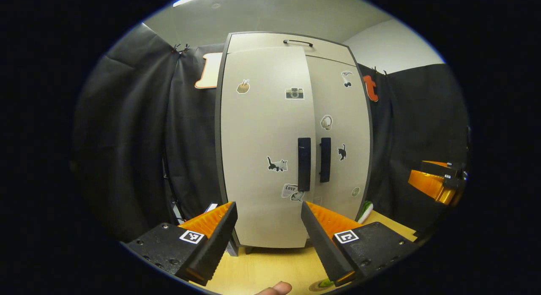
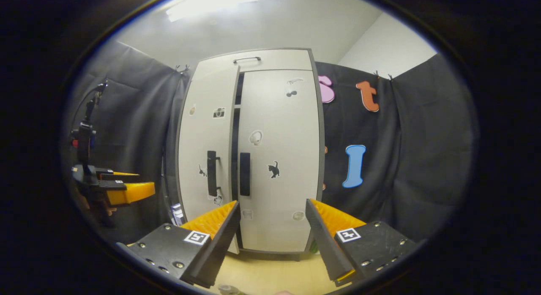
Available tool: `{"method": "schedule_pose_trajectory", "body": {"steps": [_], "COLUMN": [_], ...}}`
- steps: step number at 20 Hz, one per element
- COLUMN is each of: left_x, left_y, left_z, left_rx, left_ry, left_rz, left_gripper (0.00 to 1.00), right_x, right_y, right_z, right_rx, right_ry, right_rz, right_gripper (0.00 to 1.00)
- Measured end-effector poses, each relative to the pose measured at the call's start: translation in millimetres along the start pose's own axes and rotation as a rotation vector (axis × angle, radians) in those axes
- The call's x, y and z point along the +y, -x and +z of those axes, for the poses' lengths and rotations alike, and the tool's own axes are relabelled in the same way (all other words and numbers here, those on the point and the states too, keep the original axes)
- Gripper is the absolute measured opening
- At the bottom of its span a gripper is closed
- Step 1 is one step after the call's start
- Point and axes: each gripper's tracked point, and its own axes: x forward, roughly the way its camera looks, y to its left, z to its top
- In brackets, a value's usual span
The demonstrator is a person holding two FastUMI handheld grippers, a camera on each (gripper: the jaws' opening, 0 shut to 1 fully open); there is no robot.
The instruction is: Grasp the bottle in the cabinet with the left hand and place it on the coaster, then close the right door with the right hand and the left door with the left hand.
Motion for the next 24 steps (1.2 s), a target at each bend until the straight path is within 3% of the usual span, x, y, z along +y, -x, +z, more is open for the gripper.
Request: {"method": "schedule_pose_trajectory", "body": {"steps": [2, 5, 8, 9, 10, 11, 24], "left_x": [-2, -3, -4, -5, -4, -5, -7], "left_y": [2, 3, 3, 3, 3, 3, -5], "left_z": [0, 5, 5, 4, 6, 5, -1], "left_rx": [0.000, -0.016, -0.011, -0.009, -0.011, -0.010, -0.003], "left_ry": [-0.001, -0.011, -0.003, -0.001, -0.002, -0.003, 0.008], "left_rz": [0.006, 0.020, 0.022, 0.022, 0.024, 0.021, -0.042], "left_gripper": [0.96, 0.96, 0.94, 0.96, 0.94, 0.96, 0.96], "right_x": [3, 5, 9, 10, 9, 9, 24], "right_y": [1, 3, 5, 5, 7, 7, 5], "right_z": [0, 5, 3, 3, 3, 3, -1], "right_rx": [0.001, -0.012, -0.004, -0.002, -0.004, -0.005, 0.023], "right_ry": [-0.006, -0.010, -0.018, -0.016, -0.011, -0.007, -0.023], "right_rz": [-0.001, -0.003, -0.002, -0.003, -0.007, -0.011, 0.000], "right_gripper": [0.94, 0.90, 0.94, 0.90, 0.94, 0.90, 0.94]}}
